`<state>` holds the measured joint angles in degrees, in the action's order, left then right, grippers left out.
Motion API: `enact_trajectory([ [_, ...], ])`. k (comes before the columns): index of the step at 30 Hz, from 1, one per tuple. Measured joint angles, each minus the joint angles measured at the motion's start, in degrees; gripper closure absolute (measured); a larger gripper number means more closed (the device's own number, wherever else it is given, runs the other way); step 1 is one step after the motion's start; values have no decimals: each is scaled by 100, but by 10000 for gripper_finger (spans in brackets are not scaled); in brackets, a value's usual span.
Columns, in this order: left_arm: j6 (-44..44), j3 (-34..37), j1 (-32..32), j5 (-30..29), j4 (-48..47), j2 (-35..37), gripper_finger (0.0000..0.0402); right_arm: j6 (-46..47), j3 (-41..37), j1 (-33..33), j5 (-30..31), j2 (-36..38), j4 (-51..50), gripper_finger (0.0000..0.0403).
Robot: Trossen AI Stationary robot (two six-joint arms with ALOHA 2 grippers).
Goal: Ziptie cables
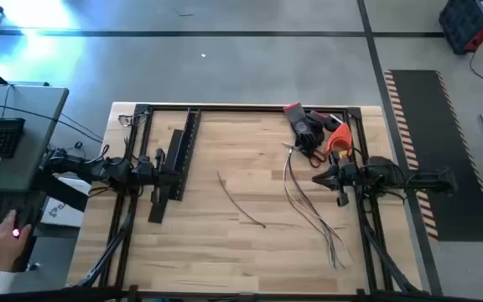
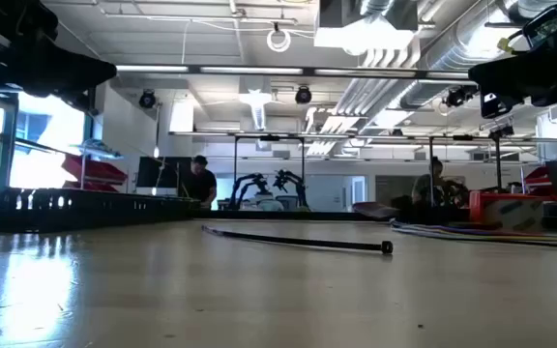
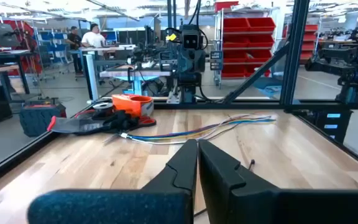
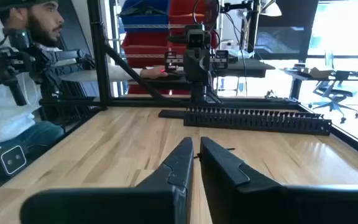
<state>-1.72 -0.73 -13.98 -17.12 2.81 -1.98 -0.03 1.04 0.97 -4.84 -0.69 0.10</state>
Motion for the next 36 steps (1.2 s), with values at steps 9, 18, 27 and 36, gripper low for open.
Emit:
enact_trajectory([
  [9, 1, 0, 0, 0, 0, 0, 402, 2, 0, -2, 0, 0, 0, 387],
  [18, 1, 0, 0, 0, 0, 0, 402, 1, 0, 0, -2, 0, 0, 387],
  [27, 2, 0, 0, 0, 0, -1, 402, 0, 2, -2, 0, 0, 0, 387],
  [36, -2, 2, 0, 0, 120, -4, 402, 1, 1, -2, -1, 0, 0, 387],
])
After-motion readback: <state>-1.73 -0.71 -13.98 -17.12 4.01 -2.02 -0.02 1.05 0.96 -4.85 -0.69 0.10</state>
